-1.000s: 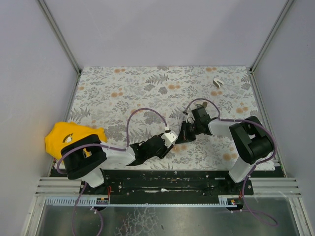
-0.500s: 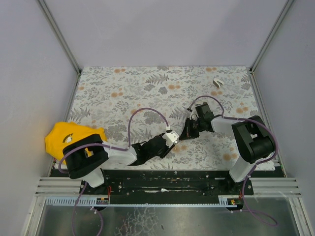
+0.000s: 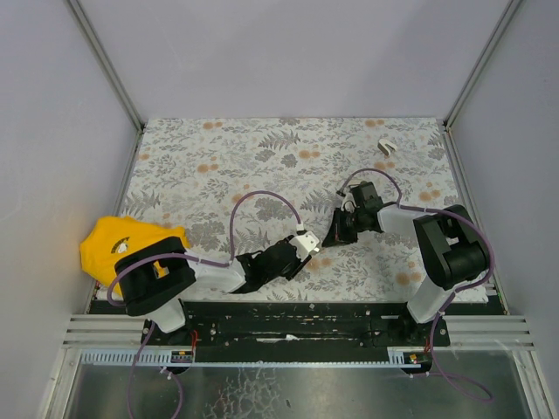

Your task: Load the staples into the stapler

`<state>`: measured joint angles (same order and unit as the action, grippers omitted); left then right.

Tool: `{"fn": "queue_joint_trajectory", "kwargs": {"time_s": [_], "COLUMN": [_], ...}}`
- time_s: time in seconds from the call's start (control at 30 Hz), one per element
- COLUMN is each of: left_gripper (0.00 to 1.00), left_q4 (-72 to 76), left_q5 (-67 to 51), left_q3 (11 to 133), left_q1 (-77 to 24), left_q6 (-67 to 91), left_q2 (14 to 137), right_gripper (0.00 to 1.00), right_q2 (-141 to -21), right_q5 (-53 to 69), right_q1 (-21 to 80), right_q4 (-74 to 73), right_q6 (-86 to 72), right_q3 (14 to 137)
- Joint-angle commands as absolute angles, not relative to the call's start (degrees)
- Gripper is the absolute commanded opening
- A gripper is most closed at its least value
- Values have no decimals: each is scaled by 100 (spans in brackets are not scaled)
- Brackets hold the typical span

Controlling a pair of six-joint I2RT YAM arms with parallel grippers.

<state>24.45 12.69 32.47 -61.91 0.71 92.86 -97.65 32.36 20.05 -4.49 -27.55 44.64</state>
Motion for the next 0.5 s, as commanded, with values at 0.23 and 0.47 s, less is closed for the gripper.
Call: {"fn": "queue_joint_trajectory", "kwargs": {"time_s": [0.23,0.47], "left_gripper": [40,41], "left_q4": [1986,1963], "left_q5": [1445,1460], "left_q3": [3256,3294], "left_q1": [-6251,-6268], "left_q6": [0,-9], "left_q2": [9515,9544], "right_gripper": [0,0], "right_q2": [-9591,-9589], "right_q5": [3208,3184], "right_q1": [1876,1839], "right_q4": [-543,-639], "right_q6": [-2629,-2577], "right_q3": [4675,4692]}}
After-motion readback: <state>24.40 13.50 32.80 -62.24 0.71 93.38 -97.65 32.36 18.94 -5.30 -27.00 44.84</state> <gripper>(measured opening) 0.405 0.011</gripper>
